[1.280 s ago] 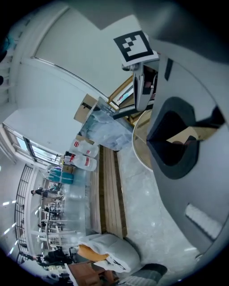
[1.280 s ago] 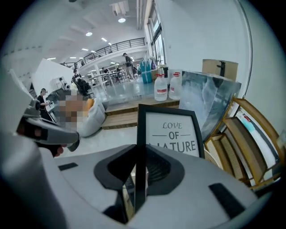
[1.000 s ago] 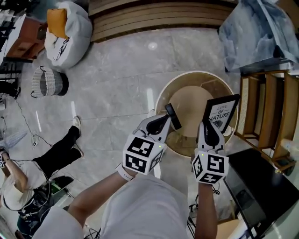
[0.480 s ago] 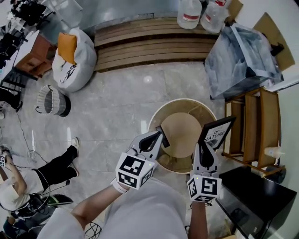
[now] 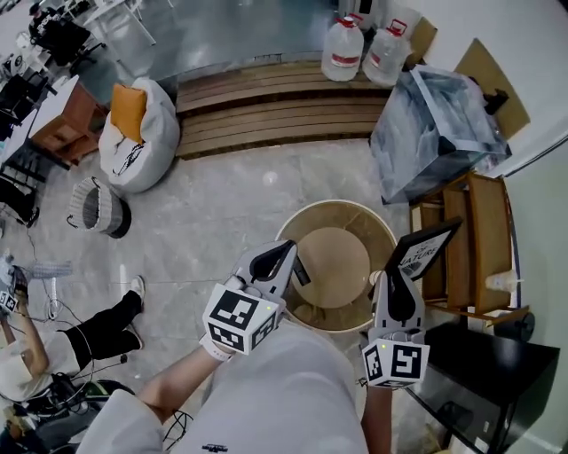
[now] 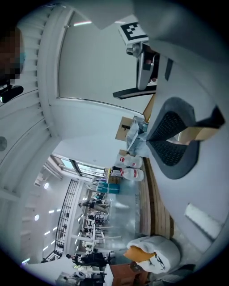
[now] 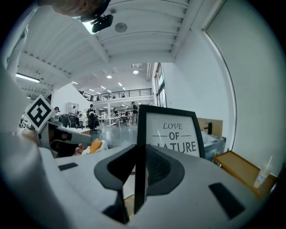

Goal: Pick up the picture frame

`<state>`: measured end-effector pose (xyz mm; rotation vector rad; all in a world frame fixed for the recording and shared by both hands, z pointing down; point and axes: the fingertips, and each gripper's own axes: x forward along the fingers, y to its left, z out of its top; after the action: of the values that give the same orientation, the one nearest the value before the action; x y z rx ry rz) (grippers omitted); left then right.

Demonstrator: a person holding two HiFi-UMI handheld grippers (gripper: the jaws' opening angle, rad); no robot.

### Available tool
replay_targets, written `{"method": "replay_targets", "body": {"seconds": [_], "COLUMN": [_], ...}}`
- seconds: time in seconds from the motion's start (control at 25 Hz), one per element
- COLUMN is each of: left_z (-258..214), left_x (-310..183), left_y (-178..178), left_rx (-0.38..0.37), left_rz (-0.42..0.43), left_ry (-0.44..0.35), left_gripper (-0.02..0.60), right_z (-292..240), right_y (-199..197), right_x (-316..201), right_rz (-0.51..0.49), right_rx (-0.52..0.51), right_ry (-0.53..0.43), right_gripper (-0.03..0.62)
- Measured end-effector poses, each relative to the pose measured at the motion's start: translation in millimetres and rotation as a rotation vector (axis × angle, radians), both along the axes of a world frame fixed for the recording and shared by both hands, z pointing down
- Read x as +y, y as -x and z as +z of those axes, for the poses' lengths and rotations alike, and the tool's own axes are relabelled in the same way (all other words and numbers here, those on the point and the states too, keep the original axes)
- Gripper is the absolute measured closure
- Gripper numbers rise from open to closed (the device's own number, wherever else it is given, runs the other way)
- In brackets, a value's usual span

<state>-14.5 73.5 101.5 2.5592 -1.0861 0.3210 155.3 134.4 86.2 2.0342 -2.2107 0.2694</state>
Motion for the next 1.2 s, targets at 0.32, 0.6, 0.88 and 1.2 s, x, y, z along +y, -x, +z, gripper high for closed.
{"method": "replay_targets", "body": {"seconds": [0.32,0.6,0.88,1.2], "left_z": [-36.6,-42.0,-41.9,-36.8], "left_x": [31.7,51.8,60.3,61.1], "left_y": [2.1,7.6,5.2,-5.9], "left_rx": [0.059,0.048,0.033,0.022], "left_rz": [-0.007,-0.003,0.0,0.008], "left_ry": [-0.051,-0.076,-0.074,-0.058], "left_gripper": [0.589,0.589,0.589,0.589], "right_z": [-35.7,-46.6,-46.6,-44.4], "right_y": [8.7,16.4,18.2,8.4], "right_x": [34.2,51.5,57.6,55.2], "right_rz": [-0.008,-0.031,-0.044,-0.047], "right_rx": [-0.02,-0.011,-0.013,-0.026], "right_ry": [-0.083,-0.113,-0.108,-0.101], "right_gripper": [0.537,0.537,0.537,0.537]}}
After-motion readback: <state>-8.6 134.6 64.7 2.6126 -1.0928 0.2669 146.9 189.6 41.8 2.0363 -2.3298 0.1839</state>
